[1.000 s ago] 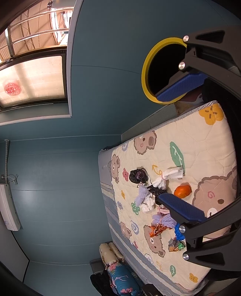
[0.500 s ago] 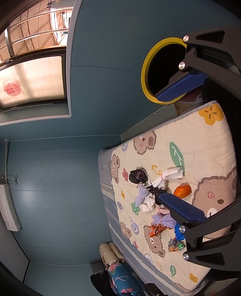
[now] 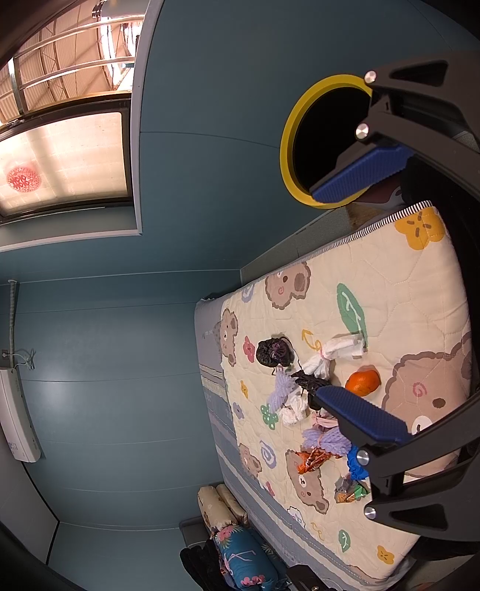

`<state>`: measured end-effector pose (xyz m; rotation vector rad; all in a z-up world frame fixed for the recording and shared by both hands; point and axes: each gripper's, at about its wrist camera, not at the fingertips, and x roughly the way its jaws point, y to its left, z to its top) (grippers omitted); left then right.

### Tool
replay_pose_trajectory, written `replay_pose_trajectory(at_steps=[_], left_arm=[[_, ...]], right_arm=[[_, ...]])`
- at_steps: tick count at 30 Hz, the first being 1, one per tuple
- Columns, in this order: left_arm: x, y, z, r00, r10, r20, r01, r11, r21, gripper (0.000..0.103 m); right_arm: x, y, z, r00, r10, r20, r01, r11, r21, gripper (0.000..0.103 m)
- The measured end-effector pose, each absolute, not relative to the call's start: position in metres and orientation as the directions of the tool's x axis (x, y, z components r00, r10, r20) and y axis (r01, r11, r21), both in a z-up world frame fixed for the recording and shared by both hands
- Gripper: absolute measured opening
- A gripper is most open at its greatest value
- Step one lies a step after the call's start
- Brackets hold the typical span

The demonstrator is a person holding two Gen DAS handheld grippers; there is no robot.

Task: Collect trash

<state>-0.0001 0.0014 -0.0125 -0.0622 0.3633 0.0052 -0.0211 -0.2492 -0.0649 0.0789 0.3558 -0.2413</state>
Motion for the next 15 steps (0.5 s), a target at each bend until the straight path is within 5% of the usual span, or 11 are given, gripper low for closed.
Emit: replay_pose_trajectory(at_steps=[15], left_arm=[[-0.0025, 0.0034, -0.0178, 0.931, -0.012, -0.365, -0.013, 0.998, -0.067, 0.095]], right_arm=[[-0.0209, -0.2497, -0.0649, 0.909, -0.220, -0.355, 0.248, 0.968, 0.035, 0.096]])
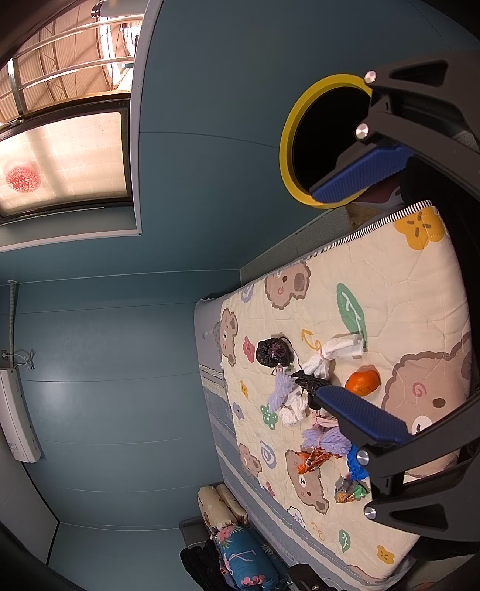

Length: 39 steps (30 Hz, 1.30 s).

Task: Collect trash

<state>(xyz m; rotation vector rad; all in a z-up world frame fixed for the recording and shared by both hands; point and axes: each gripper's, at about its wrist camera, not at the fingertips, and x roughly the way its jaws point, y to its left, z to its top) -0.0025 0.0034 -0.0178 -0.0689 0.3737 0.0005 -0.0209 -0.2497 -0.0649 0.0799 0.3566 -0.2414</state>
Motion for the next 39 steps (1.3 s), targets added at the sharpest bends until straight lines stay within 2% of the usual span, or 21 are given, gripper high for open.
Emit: replay_pose_trajectory(at_steps=[19, 24, 31, 35, 39], left_arm=[[0.009, 0.006, -0.018, 0.917, -0.013, -0.399, -0.015, 0.998, -0.067, 0.095], [0.026, 0.010, -0.027, 0.906, 0.010, -0.423, -0.025, 0.999, -0.030, 0.095], [0.065, 0.029, -0.052, 0.864, 0.031, -0.503, -0.035, 0.999, 0.002, 0.095], [0.086, 0.040, -0.071, 0.838, 0.021, -0.545, -0.009, 1.000, 0.025, 0.095], [0.110, 0.057, -0.100, 0.789, -0.021, -0.613, 0.009, 1.000, -0.023, 0.095]], right_arm=[[-0.017, -0.250, -0.073, 0.916, -0.203, -0.345, 0.235, 0.971, 0.053, 0.096], [-0.006, -0.244, -0.077, 0.931, -0.189, -0.312, 0.192, 0.981, -0.021, 0.096], [0.037, -0.238, -0.095, 0.906, -0.036, -0.422, 0.025, 0.999, -0.031, 0.096], [0.058, -0.229, -0.105, 0.892, 0.039, -0.451, -0.064, 0.997, -0.040, 0.096], [0.080, -0.221, -0.120, 0.870, 0.073, -0.487, -0.119, 0.991, -0.064, 0.096]])
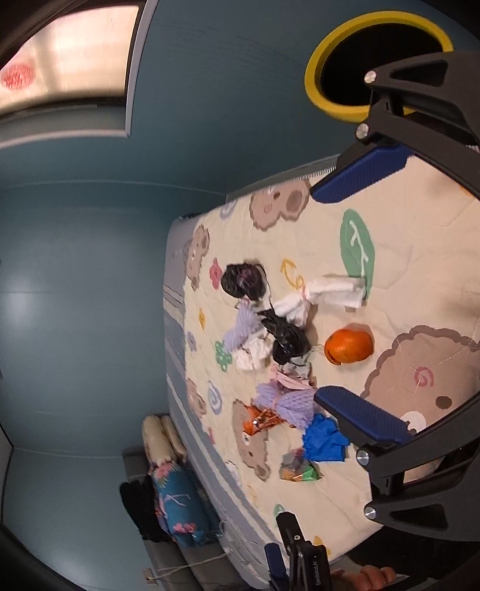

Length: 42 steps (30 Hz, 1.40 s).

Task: Collect trash
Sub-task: 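Grasp the green snack packet with left tool while right tool grasps the orange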

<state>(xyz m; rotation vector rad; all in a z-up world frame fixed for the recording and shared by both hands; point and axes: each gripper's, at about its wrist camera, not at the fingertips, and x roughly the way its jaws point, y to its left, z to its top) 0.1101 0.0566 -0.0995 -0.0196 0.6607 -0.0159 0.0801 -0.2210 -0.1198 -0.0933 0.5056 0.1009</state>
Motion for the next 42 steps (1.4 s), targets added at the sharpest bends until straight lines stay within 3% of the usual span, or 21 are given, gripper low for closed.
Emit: replay_pose_trajectory(at_steps=[8, 11, 19, 26, 30, 38, 41, 42], left_arm=[[0.142, 0.083, -0.141, 0.736, -0.037, -0.676, 0.027, 0.999, -0.025, 0.095], [0.156, 0.100, -0.154, 0.711, -0.078, -0.699, 0.025, 0.996, -0.086, 0.095], [0.192, 0.123, -0.162, 0.721, 0.020, -0.692, -0.043, 0.999, -0.016, 0.095], [0.232, 0.142, -0.169, 0.683, -0.001, -0.730, -0.090, 0.992, -0.086, 0.095], [0.251, 0.138, -0.179, 0.659, 0.032, -0.752, -0.107, 0.993, -0.051, 0.095], [0.262, 0.131, -0.206, 0.602, -0.013, -0.798, -0.076, 0.994, -0.074, 0.095], [0.266, 0.134, -0.211, 0.590, -0.035, -0.807, -0.083, 0.991, -0.104, 0.089], [0.267, 0.134, -0.212, 0.587, -0.039, -0.809, -0.079, 0.991, -0.106, 0.078]], right_arm=[[0.121, -0.207, -0.157, 0.782, 0.187, -0.594, -0.252, 0.967, -0.027, 0.096], [0.132, -0.205, -0.164, 0.759, 0.210, -0.616, -0.263, 0.965, 0.005, 0.096], [0.161, -0.190, -0.180, 0.725, 0.197, -0.660, -0.274, 0.962, -0.014, 0.096], [0.180, -0.182, -0.194, 0.696, 0.186, -0.693, -0.286, 0.958, -0.030, 0.090], [0.189, -0.177, -0.201, 0.681, 0.178, -0.710, -0.289, 0.957, -0.037, 0.090], [0.203, -0.173, -0.220, 0.622, 0.163, -0.766, -0.293, 0.956, -0.034, 0.084], [0.207, -0.171, -0.224, 0.602, 0.162, -0.782, -0.292, 0.956, -0.027, 0.074], [0.209, -0.170, -0.224, 0.599, 0.158, -0.785, -0.290, 0.957, -0.029, 0.069]])
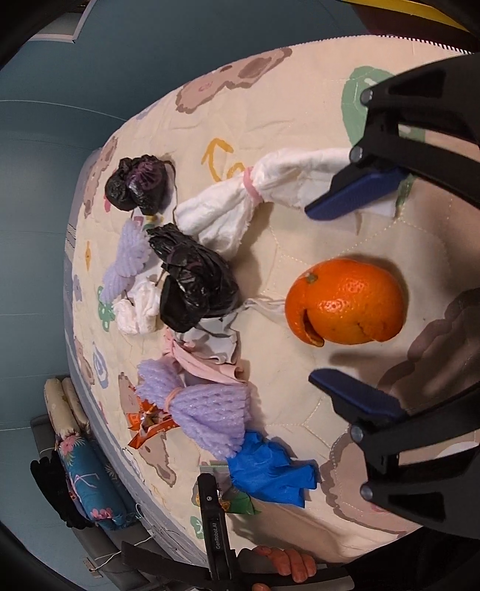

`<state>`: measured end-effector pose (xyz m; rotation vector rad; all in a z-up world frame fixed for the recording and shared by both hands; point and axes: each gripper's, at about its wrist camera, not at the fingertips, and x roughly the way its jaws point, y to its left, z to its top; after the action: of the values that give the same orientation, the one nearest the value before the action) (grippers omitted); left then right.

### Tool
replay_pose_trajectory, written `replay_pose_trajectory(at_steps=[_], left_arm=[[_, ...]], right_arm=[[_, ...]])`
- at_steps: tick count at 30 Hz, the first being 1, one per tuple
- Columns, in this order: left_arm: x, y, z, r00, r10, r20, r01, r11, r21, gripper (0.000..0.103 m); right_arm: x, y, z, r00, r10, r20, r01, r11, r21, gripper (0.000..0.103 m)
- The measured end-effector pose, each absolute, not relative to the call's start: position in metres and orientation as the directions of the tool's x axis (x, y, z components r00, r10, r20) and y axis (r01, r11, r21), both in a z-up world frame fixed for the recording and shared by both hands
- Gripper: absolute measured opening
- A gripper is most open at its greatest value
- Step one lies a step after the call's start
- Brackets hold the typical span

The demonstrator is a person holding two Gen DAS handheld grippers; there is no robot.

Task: Collect trash
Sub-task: 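Grasp the green snack packet with left tool while right tool grasps the orange, then carry packet and orange to the yellow bin and open both tools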

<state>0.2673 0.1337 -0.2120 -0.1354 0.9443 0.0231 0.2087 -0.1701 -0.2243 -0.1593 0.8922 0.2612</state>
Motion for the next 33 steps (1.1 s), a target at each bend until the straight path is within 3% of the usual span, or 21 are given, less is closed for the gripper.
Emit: replay_pose_trajectory(at_steps=[3, 6, 9, 19, 33], left_arm=[[0.268, 0.130, -0.213, 0.582, -0.063, -0.811, -0.059, 0.991, -0.119, 0.059], [0.265, 0.126, -0.211, 0.583, -0.049, -0.811, -0.050, 0.994, -0.096, 0.048], [0.258, 0.125, -0.208, 0.591, -0.033, -0.806, -0.052, 0.996, -0.078, 0.034], [0.233, 0.151, -0.193, 0.631, -0.101, -0.769, -0.096, 0.974, -0.207, 0.026], [0.205, 0.122, -0.139, 0.710, -0.127, -0.692, -0.013, 0.981, -0.194, 0.022]], right_arm=[[0.211, -0.165, -0.227, 0.587, 0.143, -0.797, -0.290, 0.956, -0.043, 0.055], [0.213, -0.165, -0.230, 0.566, 0.136, -0.813, -0.279, 0.960, -0.034, 0.042], [0.211, -0.165, -0.230, 0.561, 0.137, -0.816, -0.272, 0.962, -0.026, 0.037], [0.189, -0.167, -0.204, 0.570, 0.218, -0.792, -0.301, 0.953, 0.046, 0.034], [0.136, -0.204, -0.150, 0.646, 0.248, -0.722, -0.271, 0.959, 0.086, 0.034]])
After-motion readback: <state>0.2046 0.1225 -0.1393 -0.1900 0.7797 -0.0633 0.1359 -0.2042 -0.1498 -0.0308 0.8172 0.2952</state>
